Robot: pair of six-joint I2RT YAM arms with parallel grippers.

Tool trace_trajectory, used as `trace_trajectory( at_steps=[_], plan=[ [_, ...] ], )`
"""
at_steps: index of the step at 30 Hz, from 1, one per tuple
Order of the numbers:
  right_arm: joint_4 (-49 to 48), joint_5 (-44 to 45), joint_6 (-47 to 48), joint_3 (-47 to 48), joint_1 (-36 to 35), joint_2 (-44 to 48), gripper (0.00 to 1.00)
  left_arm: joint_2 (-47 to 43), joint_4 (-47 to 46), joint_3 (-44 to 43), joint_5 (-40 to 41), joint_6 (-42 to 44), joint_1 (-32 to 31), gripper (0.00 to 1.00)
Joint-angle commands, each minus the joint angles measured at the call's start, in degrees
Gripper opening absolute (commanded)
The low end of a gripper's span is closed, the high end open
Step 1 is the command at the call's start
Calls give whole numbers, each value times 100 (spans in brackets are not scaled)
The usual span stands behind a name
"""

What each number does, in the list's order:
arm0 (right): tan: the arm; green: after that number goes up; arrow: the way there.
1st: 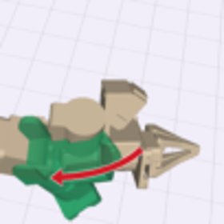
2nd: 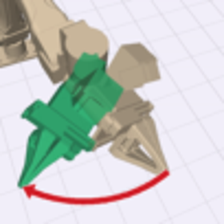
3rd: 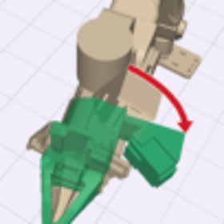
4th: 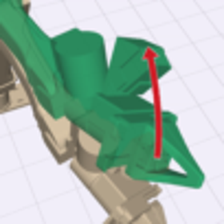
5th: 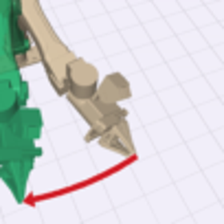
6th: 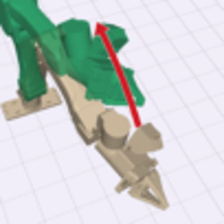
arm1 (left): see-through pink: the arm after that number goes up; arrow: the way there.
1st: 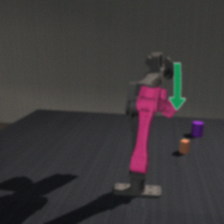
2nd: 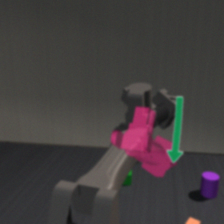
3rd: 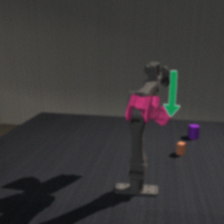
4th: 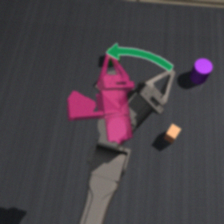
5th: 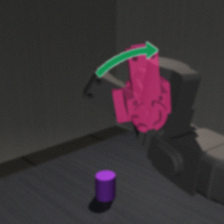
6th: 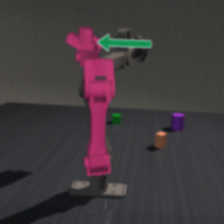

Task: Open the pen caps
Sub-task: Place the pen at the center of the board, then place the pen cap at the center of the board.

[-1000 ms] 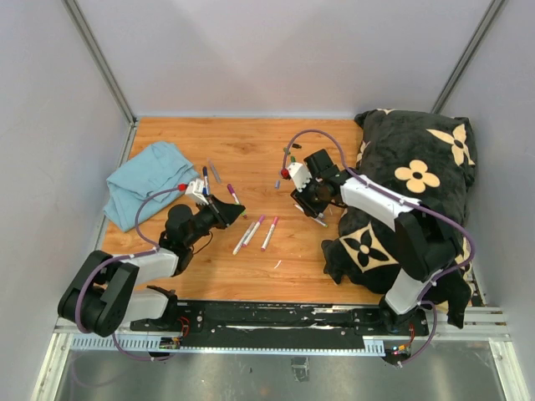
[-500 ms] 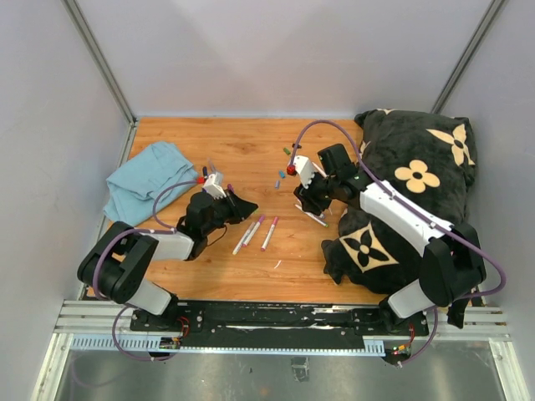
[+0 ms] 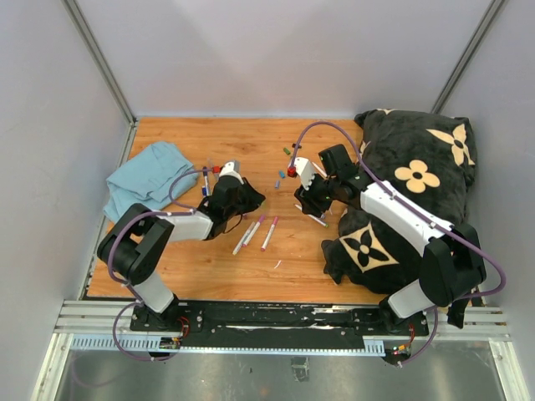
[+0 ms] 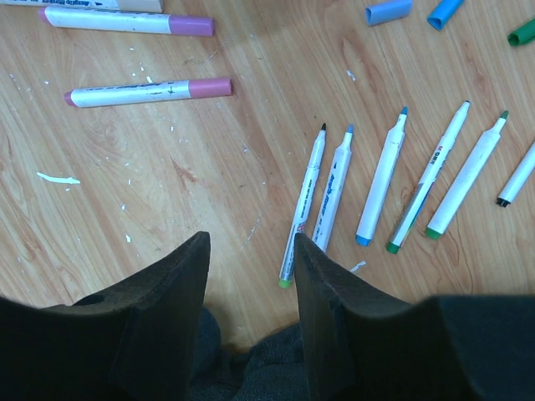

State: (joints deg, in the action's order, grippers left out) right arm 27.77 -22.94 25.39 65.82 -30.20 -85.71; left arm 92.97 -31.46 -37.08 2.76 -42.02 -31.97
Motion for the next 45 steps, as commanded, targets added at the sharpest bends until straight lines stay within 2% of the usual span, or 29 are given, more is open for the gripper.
trace_trajectory(
  at_steps=[1,10,14,20,23,27,29,37,44,45],
  plan=[
    [89,-123,72,-61,103,72,46,400,645,-540,487,65,-97,0],
    [88,-162,81,-62,120,72,46,1476,1192,-1775,356,32,-124,1],
    [89,-183,75,-73,136,111,46,1822,1529,-2234,355,80,-119,5],
    [88,-227,83,-76,147,125,46,2013,1714,-2444,494,89,-121,18],
    [89,-242,72,-73,154,133,46,2016,1768,-2467,561,97,-117,31],
    [93,-255,72,-73,163,151,46,1968,1818,-2478,543,136,-118,34],
    [92,-263,63,-71,171,164,46,1897,1843,-2479,521,170,-116,42],
    [90,-340,53,-89,207,242,46,1015,1959,-2139,554,471,-113,45],
    [88,-434,69,-102,225,324,46,-547,1346,-986,254,1047,-120,47],
    [88,-444,69,-99,225,334,47,-770,1221,-779,175,1128,-111,51]
  ],
)
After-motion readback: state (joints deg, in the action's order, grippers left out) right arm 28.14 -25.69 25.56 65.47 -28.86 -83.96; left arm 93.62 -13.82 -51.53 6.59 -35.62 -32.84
